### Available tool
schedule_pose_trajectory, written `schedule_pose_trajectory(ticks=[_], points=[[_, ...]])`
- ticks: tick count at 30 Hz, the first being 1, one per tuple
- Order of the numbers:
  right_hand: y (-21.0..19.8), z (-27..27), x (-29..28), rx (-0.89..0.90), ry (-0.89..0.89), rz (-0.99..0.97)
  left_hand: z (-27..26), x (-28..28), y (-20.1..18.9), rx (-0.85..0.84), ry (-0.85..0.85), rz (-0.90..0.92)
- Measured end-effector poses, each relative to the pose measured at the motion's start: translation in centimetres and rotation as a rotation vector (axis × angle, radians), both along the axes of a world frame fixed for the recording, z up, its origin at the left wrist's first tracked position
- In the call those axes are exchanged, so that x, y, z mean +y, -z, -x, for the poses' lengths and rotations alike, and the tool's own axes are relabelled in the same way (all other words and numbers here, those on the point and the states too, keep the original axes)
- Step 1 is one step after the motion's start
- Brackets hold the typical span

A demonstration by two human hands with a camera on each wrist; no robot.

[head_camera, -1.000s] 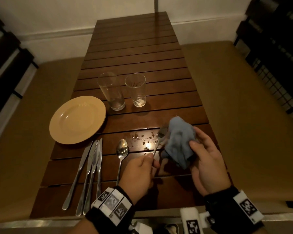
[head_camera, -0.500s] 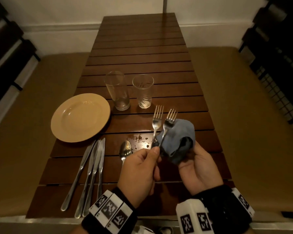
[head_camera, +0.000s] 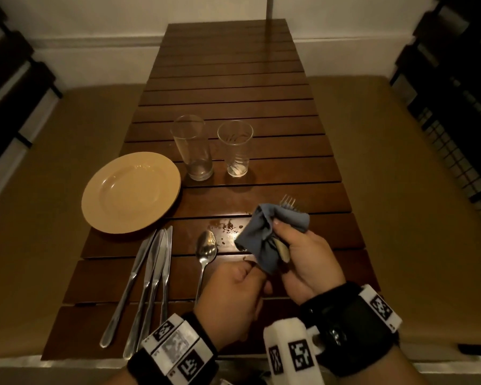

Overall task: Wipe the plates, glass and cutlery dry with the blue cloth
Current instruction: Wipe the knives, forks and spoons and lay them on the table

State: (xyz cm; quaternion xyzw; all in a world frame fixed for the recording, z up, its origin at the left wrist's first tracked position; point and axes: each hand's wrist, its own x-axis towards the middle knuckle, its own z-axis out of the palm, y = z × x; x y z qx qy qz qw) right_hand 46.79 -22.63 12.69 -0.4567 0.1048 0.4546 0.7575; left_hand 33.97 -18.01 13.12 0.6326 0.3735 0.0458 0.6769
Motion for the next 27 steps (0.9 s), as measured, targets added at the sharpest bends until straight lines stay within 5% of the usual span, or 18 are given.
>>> schedule_pose_trajectory(ticks=[9,18,27], points=[[-0.7,0.3,-0.1,-0.005,0.093,-0.046,0.7,0.9,-0.8,-0.073,0.023,0.006],[-1.8,-1.0,0.3,-0.009,-0.002,0.02,1.2,0.8,-2.0,-0.028,0.054,-0.097],[-1.0,-3.3,-0.2,-0.285,0.152,0.16,1.9,0.7,-2.0,0.053,0.059,-0.019]])
